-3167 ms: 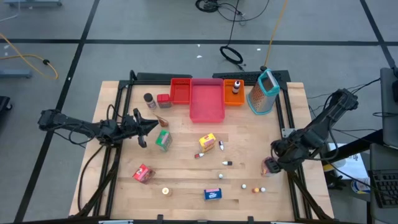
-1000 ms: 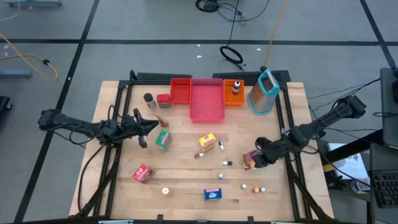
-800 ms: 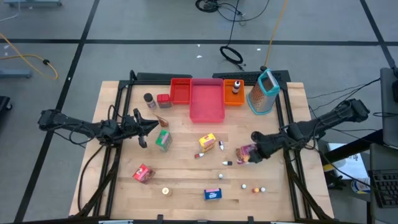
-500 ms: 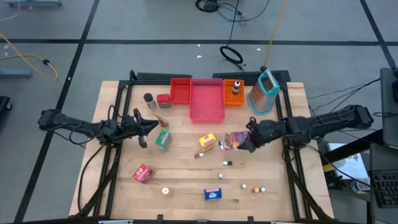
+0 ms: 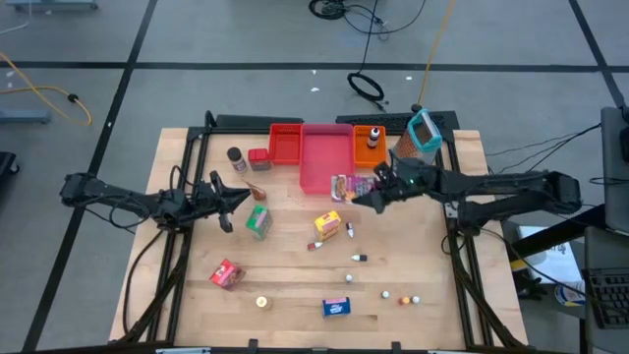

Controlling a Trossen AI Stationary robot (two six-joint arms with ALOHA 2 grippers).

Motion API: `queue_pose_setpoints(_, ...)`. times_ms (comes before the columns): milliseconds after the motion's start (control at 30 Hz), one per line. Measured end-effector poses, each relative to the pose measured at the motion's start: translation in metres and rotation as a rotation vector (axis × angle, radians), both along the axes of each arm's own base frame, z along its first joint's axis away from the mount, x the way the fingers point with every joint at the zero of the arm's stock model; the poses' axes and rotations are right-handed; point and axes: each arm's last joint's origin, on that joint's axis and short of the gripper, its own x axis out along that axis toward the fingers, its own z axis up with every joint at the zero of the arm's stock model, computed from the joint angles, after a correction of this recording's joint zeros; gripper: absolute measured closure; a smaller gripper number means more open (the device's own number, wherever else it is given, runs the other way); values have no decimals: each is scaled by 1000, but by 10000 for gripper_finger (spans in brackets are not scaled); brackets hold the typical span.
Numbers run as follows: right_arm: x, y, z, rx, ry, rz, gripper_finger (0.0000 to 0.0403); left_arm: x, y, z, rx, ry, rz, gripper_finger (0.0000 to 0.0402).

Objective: Pick & Place Kitchen Items
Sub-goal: Put the purple cereal box into the pink bin

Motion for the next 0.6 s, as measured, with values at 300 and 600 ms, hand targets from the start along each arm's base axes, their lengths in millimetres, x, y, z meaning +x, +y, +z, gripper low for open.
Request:
queue_pose_setpoints(300, 33, -35, 21, -214, 23, 25, 309, 0, 0, 0, 0, 3, 0, 362)
queue_pose_setpoints(600, 60, -82, 30, -362, 227, 23, 309, 0, 0, -1, 1, 7, -1, 362)
